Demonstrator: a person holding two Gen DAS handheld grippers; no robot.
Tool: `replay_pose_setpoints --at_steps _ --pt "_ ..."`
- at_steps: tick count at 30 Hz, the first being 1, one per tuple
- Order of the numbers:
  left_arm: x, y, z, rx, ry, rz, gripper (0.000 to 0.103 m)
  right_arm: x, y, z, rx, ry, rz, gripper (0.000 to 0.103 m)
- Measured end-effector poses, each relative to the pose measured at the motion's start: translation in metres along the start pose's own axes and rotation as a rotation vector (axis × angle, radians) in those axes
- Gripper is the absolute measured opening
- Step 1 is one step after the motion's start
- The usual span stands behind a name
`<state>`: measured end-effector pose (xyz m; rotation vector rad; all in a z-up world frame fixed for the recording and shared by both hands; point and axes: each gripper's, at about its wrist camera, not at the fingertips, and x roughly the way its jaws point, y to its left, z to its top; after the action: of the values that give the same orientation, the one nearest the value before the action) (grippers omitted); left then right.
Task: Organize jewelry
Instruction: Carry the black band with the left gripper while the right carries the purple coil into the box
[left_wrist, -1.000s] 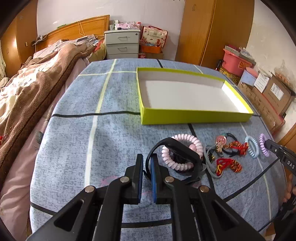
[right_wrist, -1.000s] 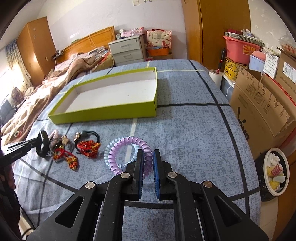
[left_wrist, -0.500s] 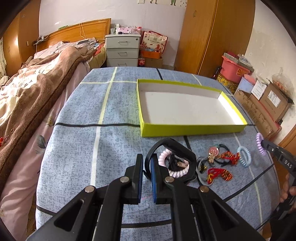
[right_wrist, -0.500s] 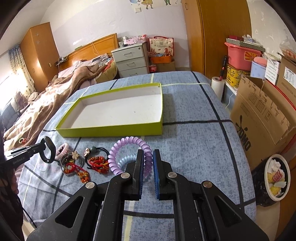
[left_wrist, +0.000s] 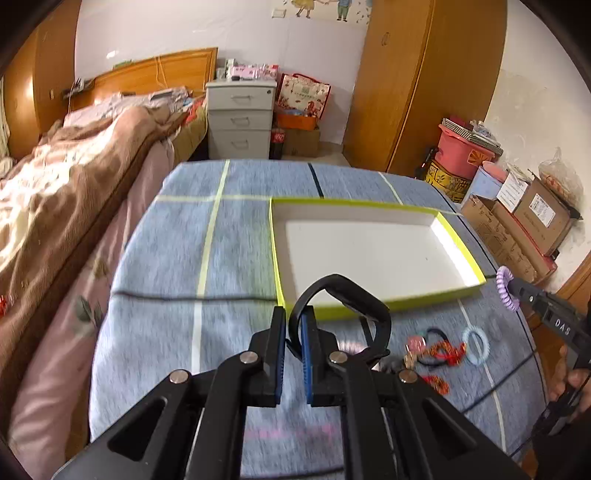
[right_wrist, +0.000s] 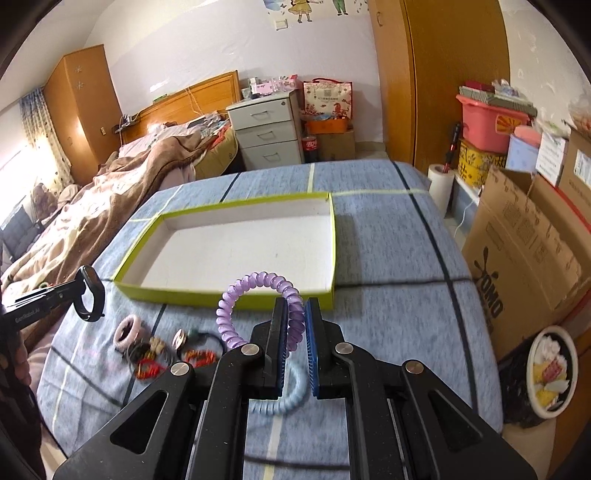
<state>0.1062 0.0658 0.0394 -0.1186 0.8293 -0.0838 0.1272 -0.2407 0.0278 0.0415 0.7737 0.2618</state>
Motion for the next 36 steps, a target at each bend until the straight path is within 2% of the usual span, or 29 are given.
replay_pose_setpoints --at_steps 6,17,28,36 --pt "0.021 0.002 0.024 -0.010 0.010 -0.015 0.008 0.021 -0.001 0.026 -0.011 -0.002 -0.008 0.010" --pt "0.074 -0.003 0.055 -0.016 0.064 -0.043 0.008 0.080 -0.006 0.058 -0.038 0.069 -0.027 0.010" --pt "0.118 -0.009 0.066 -0.009 0.136 -0.041 0.008 0.122 -0.008 0.066 -0.067 0.129 -0.055 0.010" --pt "0.128 -0.012 0.067 0.001 0.146 -0.006 0.008 0.135 -0.006 0.068 -0.118 0.148 -0.093 0.010"
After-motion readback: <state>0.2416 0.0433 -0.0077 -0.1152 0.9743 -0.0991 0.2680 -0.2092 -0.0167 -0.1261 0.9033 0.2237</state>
